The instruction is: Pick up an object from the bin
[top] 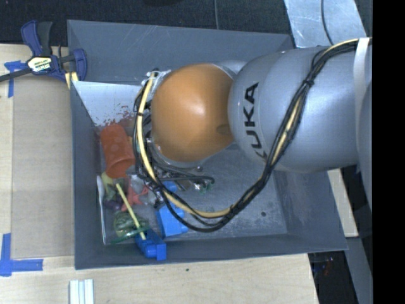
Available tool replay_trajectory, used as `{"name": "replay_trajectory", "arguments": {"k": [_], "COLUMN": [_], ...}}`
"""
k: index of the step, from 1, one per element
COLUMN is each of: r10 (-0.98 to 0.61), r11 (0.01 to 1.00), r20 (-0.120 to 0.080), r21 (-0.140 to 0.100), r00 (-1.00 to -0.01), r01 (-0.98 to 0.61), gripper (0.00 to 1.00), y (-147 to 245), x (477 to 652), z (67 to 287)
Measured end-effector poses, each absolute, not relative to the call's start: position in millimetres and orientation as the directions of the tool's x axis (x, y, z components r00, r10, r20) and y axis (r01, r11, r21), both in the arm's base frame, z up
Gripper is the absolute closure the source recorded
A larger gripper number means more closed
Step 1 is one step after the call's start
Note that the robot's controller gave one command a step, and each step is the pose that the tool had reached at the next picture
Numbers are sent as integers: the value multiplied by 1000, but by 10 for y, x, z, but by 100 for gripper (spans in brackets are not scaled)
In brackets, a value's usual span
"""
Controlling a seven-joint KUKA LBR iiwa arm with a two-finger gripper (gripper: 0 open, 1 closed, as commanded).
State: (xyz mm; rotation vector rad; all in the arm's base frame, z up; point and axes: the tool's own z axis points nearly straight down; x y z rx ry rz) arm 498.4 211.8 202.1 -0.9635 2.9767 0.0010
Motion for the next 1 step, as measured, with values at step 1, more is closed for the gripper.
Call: {"name": "replay_trajectory", "arguments": {"k": [1], "r10": [-585], "r11": [811], "r20": [-16], "r21": [-4], "r00": [-811], "r01": [-585], "gripper": [100], "y": [2120], "x": [4993], "z": [2383]}}
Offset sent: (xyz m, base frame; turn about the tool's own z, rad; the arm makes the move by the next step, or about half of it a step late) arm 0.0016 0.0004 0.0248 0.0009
